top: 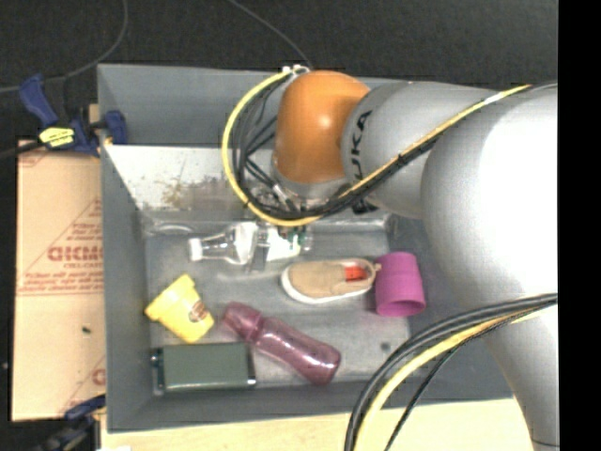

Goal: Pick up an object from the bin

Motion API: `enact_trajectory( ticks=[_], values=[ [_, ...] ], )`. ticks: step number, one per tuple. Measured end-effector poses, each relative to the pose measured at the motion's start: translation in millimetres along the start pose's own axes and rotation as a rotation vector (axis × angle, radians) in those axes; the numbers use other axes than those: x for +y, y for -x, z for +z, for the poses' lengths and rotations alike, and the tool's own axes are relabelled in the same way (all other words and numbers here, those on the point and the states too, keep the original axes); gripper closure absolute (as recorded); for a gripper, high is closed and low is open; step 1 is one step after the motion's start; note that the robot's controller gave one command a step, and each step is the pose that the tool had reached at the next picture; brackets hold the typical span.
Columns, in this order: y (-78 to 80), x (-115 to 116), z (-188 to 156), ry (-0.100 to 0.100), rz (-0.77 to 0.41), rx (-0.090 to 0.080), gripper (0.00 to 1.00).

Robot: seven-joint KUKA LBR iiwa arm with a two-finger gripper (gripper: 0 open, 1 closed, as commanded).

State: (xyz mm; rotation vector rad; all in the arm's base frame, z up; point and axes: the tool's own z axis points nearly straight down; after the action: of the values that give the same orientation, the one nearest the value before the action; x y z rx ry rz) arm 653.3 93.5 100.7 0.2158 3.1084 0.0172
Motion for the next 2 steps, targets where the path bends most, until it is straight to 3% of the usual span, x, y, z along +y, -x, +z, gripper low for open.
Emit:
enact_trajectory(
  ticks=[1,2],
  values=[
    [-2.5,-12.2,29.7,-0.008,0.010,0.016,0.00],
    [4.3,-25.1,29.3,-0.002,-0.053,0.001,1.00]
  ],
)
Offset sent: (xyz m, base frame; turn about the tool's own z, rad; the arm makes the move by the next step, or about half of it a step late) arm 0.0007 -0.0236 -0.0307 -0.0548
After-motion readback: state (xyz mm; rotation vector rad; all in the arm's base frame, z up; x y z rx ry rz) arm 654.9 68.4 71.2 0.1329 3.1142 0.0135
